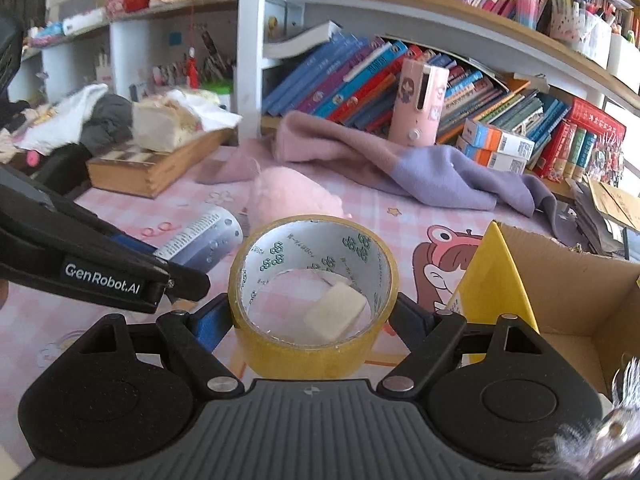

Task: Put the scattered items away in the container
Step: 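Lift the glue bottle with the left tool while the right tool approaches the tape roll, then carry the glue bottle and yellow tape roll over the yellow box with both tools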

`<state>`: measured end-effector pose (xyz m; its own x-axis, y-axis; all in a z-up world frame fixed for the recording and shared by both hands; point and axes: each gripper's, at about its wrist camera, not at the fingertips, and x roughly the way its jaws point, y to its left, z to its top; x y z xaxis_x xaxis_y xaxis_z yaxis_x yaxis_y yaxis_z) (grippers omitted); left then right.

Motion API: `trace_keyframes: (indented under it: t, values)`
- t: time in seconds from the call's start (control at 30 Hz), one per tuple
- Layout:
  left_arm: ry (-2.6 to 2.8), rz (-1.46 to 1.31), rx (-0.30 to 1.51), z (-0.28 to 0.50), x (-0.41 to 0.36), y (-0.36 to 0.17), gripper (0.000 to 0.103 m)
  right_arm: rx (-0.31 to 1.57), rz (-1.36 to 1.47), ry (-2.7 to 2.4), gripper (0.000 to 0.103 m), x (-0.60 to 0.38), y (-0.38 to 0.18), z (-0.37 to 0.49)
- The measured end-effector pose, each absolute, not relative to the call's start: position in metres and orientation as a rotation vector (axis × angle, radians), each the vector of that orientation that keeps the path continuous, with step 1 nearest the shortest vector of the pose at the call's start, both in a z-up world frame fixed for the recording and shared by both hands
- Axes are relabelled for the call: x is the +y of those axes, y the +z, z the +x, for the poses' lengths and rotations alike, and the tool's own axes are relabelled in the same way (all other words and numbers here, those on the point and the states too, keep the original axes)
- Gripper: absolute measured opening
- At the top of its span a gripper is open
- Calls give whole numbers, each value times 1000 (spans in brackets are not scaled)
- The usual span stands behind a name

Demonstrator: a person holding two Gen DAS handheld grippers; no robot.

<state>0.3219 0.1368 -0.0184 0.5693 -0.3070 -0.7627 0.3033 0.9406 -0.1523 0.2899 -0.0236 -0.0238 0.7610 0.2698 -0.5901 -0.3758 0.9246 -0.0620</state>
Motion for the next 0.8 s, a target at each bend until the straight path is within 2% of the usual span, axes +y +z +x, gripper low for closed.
trace_keyframes:
  t: [0.4, 0.8]
  values:
    - [-365, -53, 894, 256, 149, -9, 31, 604, -219, 411, 83, -31, -14, 234]
    - [-340, -223, 863, 175, 167, 6, 31, 641, -224, 479, 83, -43, -3, 163]
